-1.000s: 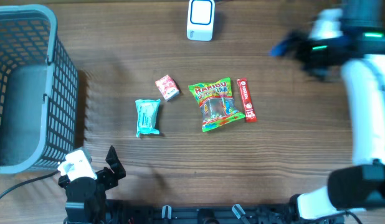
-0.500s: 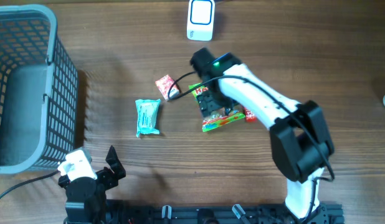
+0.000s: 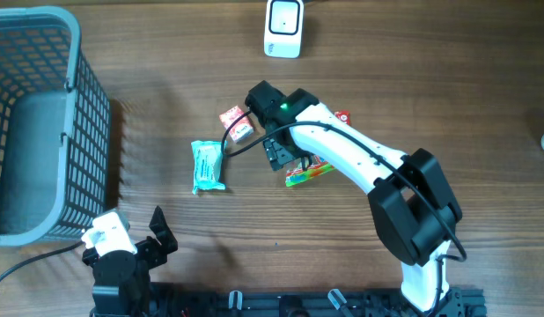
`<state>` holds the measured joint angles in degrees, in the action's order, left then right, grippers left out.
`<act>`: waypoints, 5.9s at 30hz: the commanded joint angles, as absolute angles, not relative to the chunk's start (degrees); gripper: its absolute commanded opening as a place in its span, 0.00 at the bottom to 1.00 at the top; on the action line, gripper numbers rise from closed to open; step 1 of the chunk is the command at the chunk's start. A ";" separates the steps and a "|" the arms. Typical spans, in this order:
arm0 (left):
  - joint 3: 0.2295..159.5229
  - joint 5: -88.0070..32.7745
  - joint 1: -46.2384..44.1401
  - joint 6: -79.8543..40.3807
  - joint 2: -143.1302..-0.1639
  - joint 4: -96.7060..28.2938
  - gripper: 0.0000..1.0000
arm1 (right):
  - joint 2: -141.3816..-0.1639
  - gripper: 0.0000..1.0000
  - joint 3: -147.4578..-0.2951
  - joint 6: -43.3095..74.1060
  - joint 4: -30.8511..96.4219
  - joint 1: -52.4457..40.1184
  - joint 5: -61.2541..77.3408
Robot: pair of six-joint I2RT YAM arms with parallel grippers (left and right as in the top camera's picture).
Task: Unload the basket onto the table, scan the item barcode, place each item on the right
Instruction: 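Grasp the Haribo Worms bag with right gripper, then lift Haribo bag up toward the white scanner, then hold Haribo bag in front of the scanner, then carry Haribo bag to the top right and release it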
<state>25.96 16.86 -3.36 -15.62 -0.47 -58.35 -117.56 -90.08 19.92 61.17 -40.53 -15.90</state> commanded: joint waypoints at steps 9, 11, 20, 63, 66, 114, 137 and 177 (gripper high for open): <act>25.71 17.41 -3.14 -15.90 -0.30 -58.30 1.00 | -127.00 0.82 -89.86 28.71 62.35 -43.59 -26.13; 25.71 17.43 -3.14 -15.90 -0.30 -58.30 1.00 | -127.20 0.65 -89.84 29.19 62.72 -43.53 -26.37; 25.71 17.43 -3.14 -15.90 -0.30 -58.30 1.00 | -127.02 0.04 -94.11 26.87 67.77 -43.53 -21.04; 25.71 17.43 -3.14 -15.90 -0.30 -58.30 1.00 | -120.86 0.05 -112.92 -17.28 57.89 -33.56 87.55; 25.71 17.43 -3.14 -15.90 -0.30 -58.30 1.00 | -120.86 0.04 -112.92 -21.50 56.58 -33.56 84.07; 25.71 17.43 -3.14 -15.90 -0.30 -58.30 1.00 | -141.36 0.05 -113.32 -16.32 -13.37 -31.14 -35.35; 25.71 17.43 -3.14 -15.90 -0.30 -58.28 1.00 | -126.34 0.04 -116.03 -31.55 -9.96 -26.37 -67.57; 25.71 17.43 -3.14 -15.90 -0.30 -58.30 1.00 | -112.68 1.00 -114.74 15.16 53.98 23.35 16.16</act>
